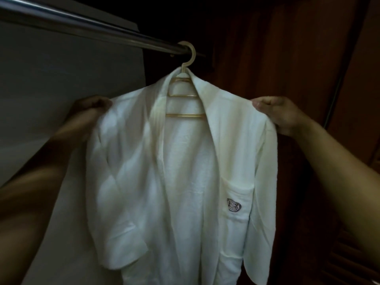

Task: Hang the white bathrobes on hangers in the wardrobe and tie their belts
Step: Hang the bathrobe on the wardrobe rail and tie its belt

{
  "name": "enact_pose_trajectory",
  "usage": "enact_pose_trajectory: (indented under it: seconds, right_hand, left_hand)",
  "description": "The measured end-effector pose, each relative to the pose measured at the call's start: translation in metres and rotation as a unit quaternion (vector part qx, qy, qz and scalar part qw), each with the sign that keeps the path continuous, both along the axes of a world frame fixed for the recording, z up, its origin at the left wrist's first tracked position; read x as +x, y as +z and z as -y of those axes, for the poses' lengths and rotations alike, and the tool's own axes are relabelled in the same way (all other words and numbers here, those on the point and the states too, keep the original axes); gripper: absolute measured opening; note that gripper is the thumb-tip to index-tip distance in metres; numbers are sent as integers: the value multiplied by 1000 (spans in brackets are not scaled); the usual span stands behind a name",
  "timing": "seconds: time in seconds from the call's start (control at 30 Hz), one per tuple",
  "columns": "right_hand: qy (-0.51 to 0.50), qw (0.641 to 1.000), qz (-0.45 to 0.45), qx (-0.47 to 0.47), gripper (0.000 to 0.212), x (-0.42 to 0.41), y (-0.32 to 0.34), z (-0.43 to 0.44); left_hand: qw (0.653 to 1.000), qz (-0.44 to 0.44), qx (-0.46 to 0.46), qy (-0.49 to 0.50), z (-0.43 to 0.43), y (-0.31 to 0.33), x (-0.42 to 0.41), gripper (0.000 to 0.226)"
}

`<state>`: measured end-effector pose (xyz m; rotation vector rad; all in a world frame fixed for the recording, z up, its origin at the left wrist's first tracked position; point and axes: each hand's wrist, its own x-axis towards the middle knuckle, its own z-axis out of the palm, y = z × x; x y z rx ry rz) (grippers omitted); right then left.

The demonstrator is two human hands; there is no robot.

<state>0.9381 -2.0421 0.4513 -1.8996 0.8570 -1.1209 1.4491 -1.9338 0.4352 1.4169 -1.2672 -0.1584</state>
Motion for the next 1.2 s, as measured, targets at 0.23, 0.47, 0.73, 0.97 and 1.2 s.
enact_pose_trajectory:
  seconds: [0.23,0.47,0.73,0.97,1.2]
  right_hand:
    - [-277,882,-247,-291,48,24,-57,5]
    - [-284,928,-169,-171,19,27,-38,13]
    - [-50,996,55,-45,33,7,11,3]
    - [-109,987,-47,-112,33,13,-24,-12]
    - [-136,934,-191,-268,36,21,4,-15]
  left_hand:
    - [999,9,-40,13,-3,2,-29,16]
    - [993,98,-70,1,-10,0,-39,25]
    - [990,94,-56,86,4,-4,-29,32]
    - [990,85,-72,90,-1,-14,-26,32]
    - [981,123,-63,134,-5,-15,-36,39]
